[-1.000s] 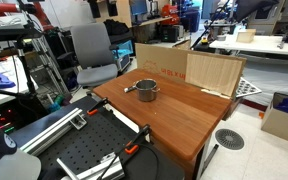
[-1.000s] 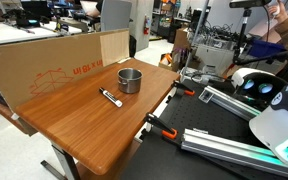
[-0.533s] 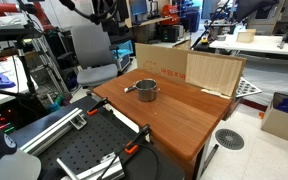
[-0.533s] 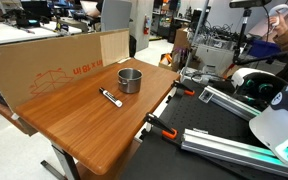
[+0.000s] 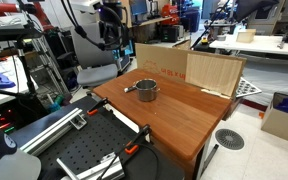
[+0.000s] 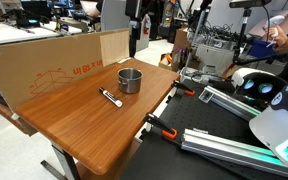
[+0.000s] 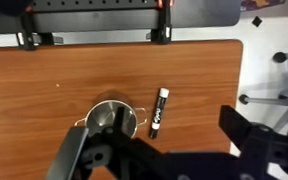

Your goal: Put the black marker inside the silver pot

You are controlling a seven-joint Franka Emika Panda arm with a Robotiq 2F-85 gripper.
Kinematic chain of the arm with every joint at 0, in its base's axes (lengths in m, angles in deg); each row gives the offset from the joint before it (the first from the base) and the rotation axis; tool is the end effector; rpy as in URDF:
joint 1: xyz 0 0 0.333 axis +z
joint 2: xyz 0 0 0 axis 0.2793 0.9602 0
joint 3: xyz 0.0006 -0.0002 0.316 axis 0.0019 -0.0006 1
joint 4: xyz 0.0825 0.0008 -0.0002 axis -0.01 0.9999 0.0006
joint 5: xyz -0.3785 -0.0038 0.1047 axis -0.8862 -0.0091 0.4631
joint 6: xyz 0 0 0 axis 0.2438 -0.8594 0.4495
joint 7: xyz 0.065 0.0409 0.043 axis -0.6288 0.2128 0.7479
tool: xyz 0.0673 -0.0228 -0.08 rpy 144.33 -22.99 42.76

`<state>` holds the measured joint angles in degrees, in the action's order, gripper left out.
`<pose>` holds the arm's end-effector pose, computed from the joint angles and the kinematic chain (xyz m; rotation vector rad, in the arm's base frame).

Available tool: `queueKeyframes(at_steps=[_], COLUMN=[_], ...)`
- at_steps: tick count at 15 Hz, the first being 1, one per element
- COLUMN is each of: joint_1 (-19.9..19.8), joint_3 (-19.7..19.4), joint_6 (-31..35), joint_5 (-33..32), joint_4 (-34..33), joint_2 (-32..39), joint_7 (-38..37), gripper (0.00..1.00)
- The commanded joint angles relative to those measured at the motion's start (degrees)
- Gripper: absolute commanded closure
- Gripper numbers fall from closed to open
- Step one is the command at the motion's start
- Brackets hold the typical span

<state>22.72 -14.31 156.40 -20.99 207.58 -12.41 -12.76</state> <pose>0.4298 0.0715 0.3493 -3.0295 -0.0304 0.0672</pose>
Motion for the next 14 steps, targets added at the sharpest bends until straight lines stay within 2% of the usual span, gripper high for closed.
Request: queueKeyframes(at_steps=[1, 8, 14], joint_1=[0.22, 1.09, 2.66], joint_3=[0.93, 4.77, 4.85], joint_6=[0.17, -1.62, -3.01], joint_5=[1.6, -4.47, -8.5], joint_4=[-4.23, -10.85, -15.97], joint_2=[6.62, 18.46, 27.49], joint_7=[1.69, -2.01, -5.58], gripper=[0.0, 0.0, 0.0])
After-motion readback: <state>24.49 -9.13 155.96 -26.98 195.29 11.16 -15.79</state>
